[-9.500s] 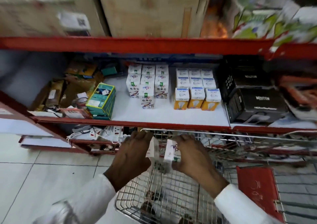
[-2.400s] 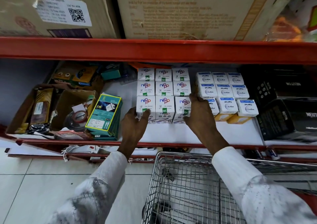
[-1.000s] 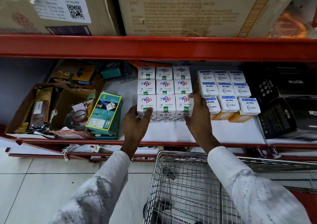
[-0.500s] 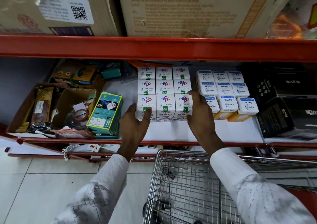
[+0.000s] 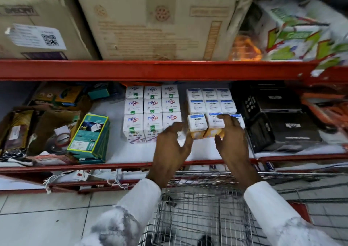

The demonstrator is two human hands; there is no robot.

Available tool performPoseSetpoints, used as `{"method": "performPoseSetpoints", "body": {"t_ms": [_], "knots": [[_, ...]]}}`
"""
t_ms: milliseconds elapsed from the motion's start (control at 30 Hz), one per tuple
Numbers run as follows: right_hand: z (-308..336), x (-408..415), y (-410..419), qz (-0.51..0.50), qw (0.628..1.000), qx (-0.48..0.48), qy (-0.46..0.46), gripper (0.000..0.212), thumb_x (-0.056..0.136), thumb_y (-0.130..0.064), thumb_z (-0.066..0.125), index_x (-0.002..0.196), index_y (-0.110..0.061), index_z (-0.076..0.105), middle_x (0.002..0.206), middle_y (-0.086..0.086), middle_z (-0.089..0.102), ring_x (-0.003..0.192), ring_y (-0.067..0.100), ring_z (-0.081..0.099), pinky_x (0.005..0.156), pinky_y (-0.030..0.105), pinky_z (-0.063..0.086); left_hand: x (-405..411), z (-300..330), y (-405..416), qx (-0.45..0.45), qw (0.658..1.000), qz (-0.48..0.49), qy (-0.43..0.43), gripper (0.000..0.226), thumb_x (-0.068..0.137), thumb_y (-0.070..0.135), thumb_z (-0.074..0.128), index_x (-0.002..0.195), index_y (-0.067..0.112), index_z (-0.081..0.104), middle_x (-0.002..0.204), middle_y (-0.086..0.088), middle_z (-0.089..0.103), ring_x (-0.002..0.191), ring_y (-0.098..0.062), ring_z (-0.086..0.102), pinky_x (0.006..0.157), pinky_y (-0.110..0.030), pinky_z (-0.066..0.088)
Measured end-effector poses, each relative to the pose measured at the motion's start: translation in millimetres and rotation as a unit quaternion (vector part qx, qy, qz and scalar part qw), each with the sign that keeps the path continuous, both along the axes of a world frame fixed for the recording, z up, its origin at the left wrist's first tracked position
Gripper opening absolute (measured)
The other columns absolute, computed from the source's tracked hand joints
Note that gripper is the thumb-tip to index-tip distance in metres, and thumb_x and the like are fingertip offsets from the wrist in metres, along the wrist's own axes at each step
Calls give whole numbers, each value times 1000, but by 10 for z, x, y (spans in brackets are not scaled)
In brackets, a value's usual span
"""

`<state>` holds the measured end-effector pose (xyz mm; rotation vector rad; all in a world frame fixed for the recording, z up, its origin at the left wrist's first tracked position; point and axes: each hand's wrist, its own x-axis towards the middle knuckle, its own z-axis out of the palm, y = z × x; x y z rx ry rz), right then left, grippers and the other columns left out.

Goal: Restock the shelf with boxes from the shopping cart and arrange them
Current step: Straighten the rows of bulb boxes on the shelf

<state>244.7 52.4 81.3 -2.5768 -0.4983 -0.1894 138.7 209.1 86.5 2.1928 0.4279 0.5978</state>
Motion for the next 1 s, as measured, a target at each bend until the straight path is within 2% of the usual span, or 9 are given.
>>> {"method": "performPoseSetpoints", "body": {"t_ms": [100, 233, 300, 467, 600, 700, 767, 900, 1000], "knots": [[-103, 243, -214, 12, 1000, -9, 1, 65, 71, 2, 65, 130, -22, 48, 129, 9, 55, 116, 34, 54, 88, 43, 53, 228, -175, -266, 36, 998, -6, 55, 45, 86, 32, 66, 126, 13, 59, 102, -11, 75, 86, -28, 72, 72, -28, 54], [-223, 494, -406, 48, 996, -56, -43, 64, 73, -3, 67, 133, -18, 50, 134, 11, 52, 121, 35, 48, 100, 40, 45, 494, -273, -435, 105, 990, -8, 89, 55, 87, 30, 62, 138, 14, 50, 124, -13, 68, 106, -31, 67, 91, -38, 56], [-285, 630, -480, 54, 995, -79, -34, 70, 73, -7, 70, 138, -16, 47, 141, 13, 47, 126, 36, 43, 104, 40, 41, 604, -297, -479, 124, 988, 0, 95, 58, 86, 27, 63, 140, 13, 48, 131, -14, 63, 112, -32, 64, 97, -39, 53], [-474, 912, -537, 49, 989, -132, 40, 88, 71, -16, 76, 147, -22, 33, 153, 15, 31, 136, 38, 35, 109, 43, 35, 757, -338, -540, 118, 988, 34, 94, 57, 82, 25, 70, 135, 16, 51, 125, -9, 68, 105, -30, 69, 88, -39, 58], [-556, 1014, -552, 51, 995, -26, 87, 88, 65, -11, 80, 143, -21, 38, 149, 16, 37, 134, 35, 41, 108, 43, 42, 812, -363, -620, 76, 993, 55, 66, 54, 84, 26, 71, 134, 15, 54, 122, -8, 71, 104, -27, 70, 86, -29, 54], [-551, 1013, -574, 57, 993, 35, 100, 89, 62, -6, 81, 140, -17, 41, 145, 16, 40, 128, 32, 48, 104, 42, 46, 844, -376, -673, 44, 995, 74, 44, 46, 85, 23, 70, 128, 11, 58, 118, -8, 72, 104, -24, 69, 83, -13, 42], [-521, 998, -600, 62, 992, 60, 91, 86, 62, 0, 79, 139, -14, 44, 141, 15, 42, 123, 31, 52, 103, 39, 46, 863, -428, -665, 19, 994, 95, 45, 43, 86, 21, 70, 126, 8, 59, 115, -11, 73, 104, -26, 68, 80, -9, 35], [-562, 1014, -651, 65, 992, 83, 73, 79, 59, 13, 72, 131, -14, 51, 133, 12, 48, 116, 26, 56, 99, 23, 43, 872, -574, -647, -9, 993, 108, 47, 40, 89, 23, 68, 126, 11, 57, 106, -13, 72, 85, -36, 68, 70, -23, 41], [-592, 1023, -663, 59, 990, 100, 84, 78, 58, 18, 68, 126, -16, 55, 130, 10, 50, 113, 22, 57, 91, 11, 37, 864, -624, -640, -20, 994, 102, 34, 38, 90, 16, 67, 126, 10, 55, 109, -11, 70, 79, -33, 66, 68, -26, 43]]}}
